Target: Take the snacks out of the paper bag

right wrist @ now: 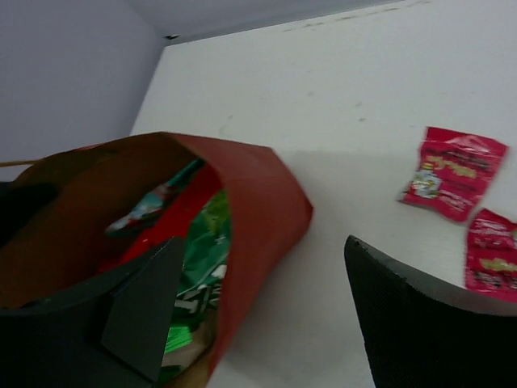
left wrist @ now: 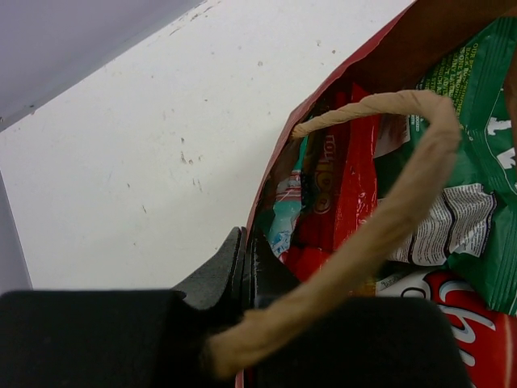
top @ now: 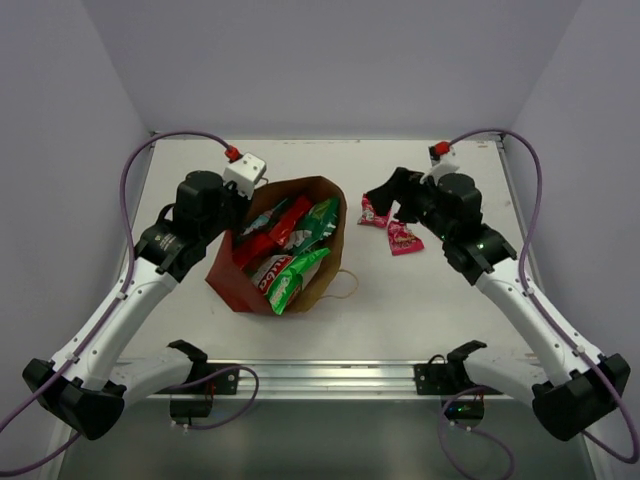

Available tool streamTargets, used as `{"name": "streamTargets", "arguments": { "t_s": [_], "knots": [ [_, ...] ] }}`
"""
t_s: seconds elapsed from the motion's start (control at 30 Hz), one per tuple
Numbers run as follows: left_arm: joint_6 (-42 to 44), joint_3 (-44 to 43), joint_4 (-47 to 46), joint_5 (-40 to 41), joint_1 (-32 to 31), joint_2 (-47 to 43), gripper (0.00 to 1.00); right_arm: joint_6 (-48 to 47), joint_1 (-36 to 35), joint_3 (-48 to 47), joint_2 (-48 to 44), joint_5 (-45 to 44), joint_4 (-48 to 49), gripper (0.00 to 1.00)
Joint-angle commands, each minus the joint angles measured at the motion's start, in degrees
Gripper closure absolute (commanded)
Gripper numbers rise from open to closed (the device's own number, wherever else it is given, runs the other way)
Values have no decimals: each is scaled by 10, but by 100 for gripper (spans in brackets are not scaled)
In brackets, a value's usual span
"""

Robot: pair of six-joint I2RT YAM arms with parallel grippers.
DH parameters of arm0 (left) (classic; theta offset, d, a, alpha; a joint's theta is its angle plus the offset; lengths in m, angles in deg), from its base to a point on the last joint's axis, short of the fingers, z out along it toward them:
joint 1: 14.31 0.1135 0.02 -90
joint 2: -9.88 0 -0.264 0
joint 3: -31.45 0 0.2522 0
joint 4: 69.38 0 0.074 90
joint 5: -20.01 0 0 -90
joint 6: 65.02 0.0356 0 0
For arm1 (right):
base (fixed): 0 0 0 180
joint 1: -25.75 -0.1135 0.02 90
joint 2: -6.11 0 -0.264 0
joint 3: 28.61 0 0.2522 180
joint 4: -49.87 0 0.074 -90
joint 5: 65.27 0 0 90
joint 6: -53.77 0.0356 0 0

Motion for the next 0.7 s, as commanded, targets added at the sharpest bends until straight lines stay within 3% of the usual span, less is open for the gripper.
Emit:
{"name": "streamTargets", "arguments": {
  "t_s": [0.0, 0.17, 0.27, 0.47, 0.67],
  "knots": [
    [-6, -29, -88, -25, 1, -23, 100, 47, -91, -39, 17, -3, 10, 18],
    [-10, -25, -89, -27, 1, -22, 100, -30, -228, -135, 108, 5, 21, 18],
    [-16, -26, -89, -28, 1, -27, 100, -97, -265, -165, 166, 27, 38, 18],
    [-10, -26, -84, -13, 1, -35, 100, -275, -277, -195, 207, 88, -28, 18],
    [-18, -19, -82, -4, 1, -35, 100, -272, -277, -199, 173, -24, -55, 17]
  ]
}}
